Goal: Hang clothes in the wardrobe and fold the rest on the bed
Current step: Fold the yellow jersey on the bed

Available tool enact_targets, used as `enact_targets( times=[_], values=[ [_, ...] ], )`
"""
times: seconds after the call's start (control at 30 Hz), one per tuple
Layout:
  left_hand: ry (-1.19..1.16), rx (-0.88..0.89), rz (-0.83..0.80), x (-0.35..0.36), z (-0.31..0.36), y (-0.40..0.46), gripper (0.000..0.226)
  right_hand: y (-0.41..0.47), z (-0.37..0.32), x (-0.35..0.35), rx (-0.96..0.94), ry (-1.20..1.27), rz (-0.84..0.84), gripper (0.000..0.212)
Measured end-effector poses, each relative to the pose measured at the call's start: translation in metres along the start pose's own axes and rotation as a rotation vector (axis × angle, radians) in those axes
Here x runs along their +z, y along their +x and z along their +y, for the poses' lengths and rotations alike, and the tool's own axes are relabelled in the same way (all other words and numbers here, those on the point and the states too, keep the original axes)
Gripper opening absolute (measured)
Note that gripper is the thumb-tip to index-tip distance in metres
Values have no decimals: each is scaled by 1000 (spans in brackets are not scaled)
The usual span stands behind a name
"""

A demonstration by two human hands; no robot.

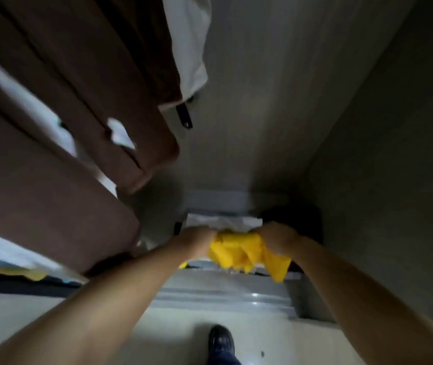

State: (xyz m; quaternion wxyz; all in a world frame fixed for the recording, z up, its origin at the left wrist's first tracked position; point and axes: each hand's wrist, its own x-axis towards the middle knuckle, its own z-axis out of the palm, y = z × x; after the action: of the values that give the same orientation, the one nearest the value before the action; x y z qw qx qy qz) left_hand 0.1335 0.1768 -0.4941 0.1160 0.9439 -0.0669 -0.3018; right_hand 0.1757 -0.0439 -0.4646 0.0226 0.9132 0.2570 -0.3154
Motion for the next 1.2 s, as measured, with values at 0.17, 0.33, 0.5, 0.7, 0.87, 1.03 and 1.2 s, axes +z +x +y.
enact_targets(
  times=[0.17,0.33,0.5,0.7,0.87,1.03,1.2],
  values=[
    [107,-78,164,33,-19,89,41,81,17,48,123,-45,273,48],
    [313,52,351,127,-60,139,62,142,17,160,180,-58,267,62],
    [240,-78,1,239,-94,150,81,159,4,271,165,-32,83,77],
    [213,-84,-111,235,-92,139,85,154,9,264,149,-22,-45,86],
    [192,-119,-78,158,-50,107,72,121,0,180,176,16,-121,60],
    [-153,-167,111,48,20,54,41,44,-13,54,178,69,74,39],
    [-181,45,291,-72,68,-22,27,-50,-22,-62,245,100,294,31]
  ],
)
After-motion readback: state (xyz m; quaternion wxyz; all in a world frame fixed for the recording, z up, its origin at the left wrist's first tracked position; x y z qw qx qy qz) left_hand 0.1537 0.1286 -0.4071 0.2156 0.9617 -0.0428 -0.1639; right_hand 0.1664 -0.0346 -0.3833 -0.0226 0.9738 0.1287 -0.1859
